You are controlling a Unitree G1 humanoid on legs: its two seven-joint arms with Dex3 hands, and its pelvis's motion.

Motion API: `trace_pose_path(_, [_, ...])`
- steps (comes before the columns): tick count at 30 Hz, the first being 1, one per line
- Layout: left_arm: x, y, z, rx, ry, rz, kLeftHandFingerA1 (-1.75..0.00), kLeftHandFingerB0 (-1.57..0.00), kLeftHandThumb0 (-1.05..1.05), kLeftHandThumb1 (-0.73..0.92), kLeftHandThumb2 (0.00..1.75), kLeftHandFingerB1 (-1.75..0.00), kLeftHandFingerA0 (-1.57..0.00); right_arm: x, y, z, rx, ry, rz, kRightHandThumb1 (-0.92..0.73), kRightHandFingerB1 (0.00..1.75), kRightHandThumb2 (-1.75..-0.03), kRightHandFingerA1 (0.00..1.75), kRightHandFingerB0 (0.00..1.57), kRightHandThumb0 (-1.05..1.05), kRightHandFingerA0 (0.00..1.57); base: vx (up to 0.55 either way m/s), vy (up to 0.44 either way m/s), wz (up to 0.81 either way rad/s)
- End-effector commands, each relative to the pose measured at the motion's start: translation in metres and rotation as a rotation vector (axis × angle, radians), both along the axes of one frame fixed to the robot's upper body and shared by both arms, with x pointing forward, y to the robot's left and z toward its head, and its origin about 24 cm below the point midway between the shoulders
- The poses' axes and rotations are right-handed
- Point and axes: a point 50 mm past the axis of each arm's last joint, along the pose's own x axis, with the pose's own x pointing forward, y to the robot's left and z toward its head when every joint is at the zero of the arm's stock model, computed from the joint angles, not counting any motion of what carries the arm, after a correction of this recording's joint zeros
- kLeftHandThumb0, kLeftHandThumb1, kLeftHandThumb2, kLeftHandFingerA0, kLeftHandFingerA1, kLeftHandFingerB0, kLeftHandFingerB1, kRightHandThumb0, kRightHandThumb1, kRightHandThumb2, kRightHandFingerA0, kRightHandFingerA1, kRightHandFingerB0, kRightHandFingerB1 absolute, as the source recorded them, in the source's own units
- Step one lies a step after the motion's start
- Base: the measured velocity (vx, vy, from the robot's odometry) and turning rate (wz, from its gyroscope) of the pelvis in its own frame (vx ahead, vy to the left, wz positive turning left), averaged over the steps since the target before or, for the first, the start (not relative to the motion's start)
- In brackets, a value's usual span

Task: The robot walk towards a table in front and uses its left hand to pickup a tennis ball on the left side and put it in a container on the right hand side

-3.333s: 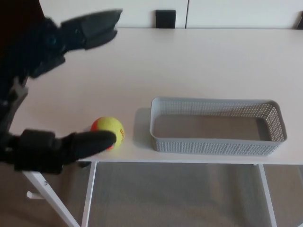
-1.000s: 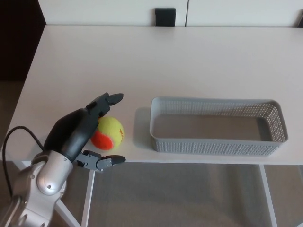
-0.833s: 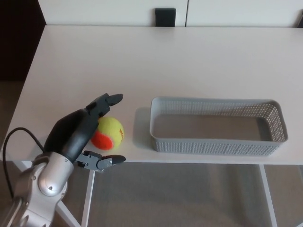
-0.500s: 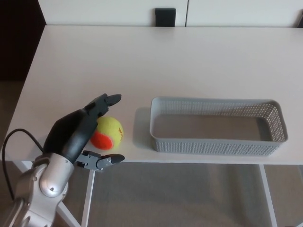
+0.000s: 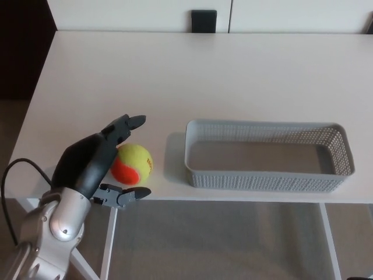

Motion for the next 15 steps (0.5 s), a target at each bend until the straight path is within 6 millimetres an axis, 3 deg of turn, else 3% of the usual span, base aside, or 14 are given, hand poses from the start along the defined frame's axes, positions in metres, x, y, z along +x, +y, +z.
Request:
trace_pose_path(1, [0.0044, 0.005, 0.0013, 0.022, -0.01, 0.033, -0.45, -0.23, -0.41, 0.38, 0.6, -0.34, -0.38, 0.0026, -0.0045, 0.0035, -0.013, 0.001, -0.003, -0.63, 0.43, -0.58, 0.49, 0.53, -0.24, 0.68, 0.0, 0.0, 0.0])
trace_pose_path(4, [0.0047, 0.0035, 0.002, 0.014, -0.014, 0.031, -0.42, -0.26, -0.3, 0.42, 0.53, -0.3, -0.41, 0.0038, -0.0034, 0.0048, -0.019, -0.001, 0.002, -0.62, 0.43, -0.58, 0.49, 0.53, -0.25, 0.69, 0.0, 0.0, 0.0])
trace_pose_path(8, [0.0052, 0.0012, 0.0011, 0.016, -0.01, 0.027, -0.42, -0.27, -0.31, 0.42, 0.53, -0.3, -0.45, 0.0044, -0.0043, 0.0046, -0.019, -0.001, 0.001, -0.61, 0.43, -0.58, 0.49, 0.53, -0.25, 0.71, 0.0, 0.0, 0.0])
trace_pose_path(9, [0.0056, 0.0006, 0.0006, 0.014, -0.005, 0.027, -0.42, -0.27, -0.3, 0.42, 0.53, -0.3, -0.45, 0.0044, -0.0043, 0.0046, -0.017, -0.003, 0.0, -0.53, 0.51, -0.71, 0.57, 0.5, -0.33, 0.67, 0.0, 0.0, 0.0])
trace_pose_path(15, [0.0071, -0.0013, -0.0017, 0.011, 0.0, 0.017, -0.44, -0.27, -0.28, 0.42, 0.52, -0.31, -0.47, 0.006, -0.0036, 0.0058, -0.021, 0.0, 0.007, -0.53, 0.51, -0.72, 0.57, 0.5, -0.34, 0.66, 0.0, 0.0, 0.0])
